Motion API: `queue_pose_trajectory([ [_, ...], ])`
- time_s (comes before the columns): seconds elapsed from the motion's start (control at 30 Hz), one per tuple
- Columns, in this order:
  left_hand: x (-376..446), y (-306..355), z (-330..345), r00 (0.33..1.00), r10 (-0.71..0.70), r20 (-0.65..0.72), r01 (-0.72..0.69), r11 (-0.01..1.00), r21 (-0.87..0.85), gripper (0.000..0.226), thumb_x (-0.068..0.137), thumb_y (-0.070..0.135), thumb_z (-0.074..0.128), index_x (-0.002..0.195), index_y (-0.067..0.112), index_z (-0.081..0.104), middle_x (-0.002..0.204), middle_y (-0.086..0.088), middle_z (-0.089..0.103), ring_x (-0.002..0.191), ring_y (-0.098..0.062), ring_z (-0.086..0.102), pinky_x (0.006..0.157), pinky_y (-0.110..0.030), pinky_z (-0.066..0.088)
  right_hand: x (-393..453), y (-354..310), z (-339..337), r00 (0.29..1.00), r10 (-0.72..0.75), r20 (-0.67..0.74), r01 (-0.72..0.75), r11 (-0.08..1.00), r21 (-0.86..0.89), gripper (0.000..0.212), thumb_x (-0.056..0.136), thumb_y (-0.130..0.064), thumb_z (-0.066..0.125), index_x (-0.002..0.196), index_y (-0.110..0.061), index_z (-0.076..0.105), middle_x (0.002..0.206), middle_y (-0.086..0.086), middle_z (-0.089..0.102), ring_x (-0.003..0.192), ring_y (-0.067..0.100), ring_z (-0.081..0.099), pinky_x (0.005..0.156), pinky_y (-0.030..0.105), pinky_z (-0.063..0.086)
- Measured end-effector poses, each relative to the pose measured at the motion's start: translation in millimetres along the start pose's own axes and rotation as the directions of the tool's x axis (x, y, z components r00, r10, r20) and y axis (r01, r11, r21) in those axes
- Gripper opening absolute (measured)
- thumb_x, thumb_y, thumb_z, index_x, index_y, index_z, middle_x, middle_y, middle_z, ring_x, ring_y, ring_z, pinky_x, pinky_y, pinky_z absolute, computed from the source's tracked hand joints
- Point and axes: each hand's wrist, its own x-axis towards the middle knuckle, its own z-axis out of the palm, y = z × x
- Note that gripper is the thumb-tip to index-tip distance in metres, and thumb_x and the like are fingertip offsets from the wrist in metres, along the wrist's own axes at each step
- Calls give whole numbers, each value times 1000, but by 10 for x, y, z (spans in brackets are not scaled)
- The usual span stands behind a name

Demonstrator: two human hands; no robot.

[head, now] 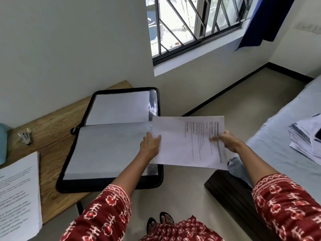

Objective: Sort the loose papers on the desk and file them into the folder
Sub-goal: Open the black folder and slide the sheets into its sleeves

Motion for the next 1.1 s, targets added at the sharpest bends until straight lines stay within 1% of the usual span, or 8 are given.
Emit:
queue_pose_trajectory([
  [0.13, 47, 11, 5, 999, -19, 47, 19, 1000, 18, 54, 96, 16, 41, 147, 23, 23, 134, -20, 26, 119, -39, 41, 101, -42, 37, 148, -33, -14, 951, -118, -286, 140, 988, 59, 40, 78, -12, 75, 115, -7, 59, 106, 14, 62, 87, 26, 63, 71, 36, 56],
  [0.2, 48, 8, 14, 999, -14, 45, 14, 1000, 10, 54, 96, 16, 42, 147, 22, 23, 134, -20, 26, 118, -39, 42, 101, -42, 38, 259, -133, 30, 912, -218, -347, 200, 976, -88, 51, 76, -23, 78, 121, -10, 57, 102, 10, 61, 93, 25, 61, 74, 36, 53],
  [0.33, 42, 4, 25, 999, -10, 37, 10, 1000, 13, 57, 95, 15, 46, 146, 21, 22, 131, -19, 28, 113, -37, 46, 96, -40, 43, 382, -519, 301, 913, -358, -198, 163, 763, -626, 37, 77, -52, 71, 97, -21, 66, 88, -6, 60, 87, 14, 59, 73, 27, 45],
  [0.43, 43, 5, 22, 999, -15, 48, 14, 1000, 16, 59, 94, 13, 47, 147, 21, 21, 131, -19, 28, 113, -36, 46, 96, -39, 43, 430, -743, 581, 955, -286, -79, 89, 529, -844, 48, 77, -68, 60, 72, -20, 63, 72, -6, 59, 82, 18, 60, 70, 27, 40],
  [0.57, 54, -9, 28, 998, -22, 57, 21, 1000, 13, 60, 93, 13, 48, 146, 22, 22, 129, -18, 28, 112, -36, 46, 96, -40, 44, 548, -769, 926, 971, -232, 63, 186, 560, -807, 59, 79, -64, 60, 86, -6, 66, 86, 9, 68, 85, 24, 62, 67, 30, 41],
  [0.73, 1, -3, 27, 1000, -16, 6, 16, 1000, 7, 56, 92, 11, 49, 143, 18, 27, 127, -18, 31, 108, -36, 49, 90, -39, 46, 585, -681, 1181, 941, -313, 125, 297, 594, -748, 38, 83, -44, 66, 107, -15, 61, 109, 8, 64, 102, 27, 58, 78, 32, 42],
  [1.0, 198, -5, -131, 937, -239, -255, 196, 963, -183, 51, 87, 6, 52, 133, 5, 29, 112, -16, 55, 99, -34, 59, 75, -37, 47, 626, -685, 1190, 898, -396, 193, 412, 603, -683, 26, 79, -29, 72, 101, -17, 67, 102, 3, 65, 99, 22, 57, 72, 28, 37],
  [1.1, 372, -72, -269, 913, -278, -298, 213, 949, -234, 32, 87, 4, 49, 119, 3, 46, 105, -17, 62, 98, -35, 60, 74, -38, 46, 637, -730, 1208, 889, -390, 240, 441, 590, -676, 24, 79, -25, 72, 101, -16, 70, 101, 2, 65, 96, 20, 57, 72, 27, 38],
])
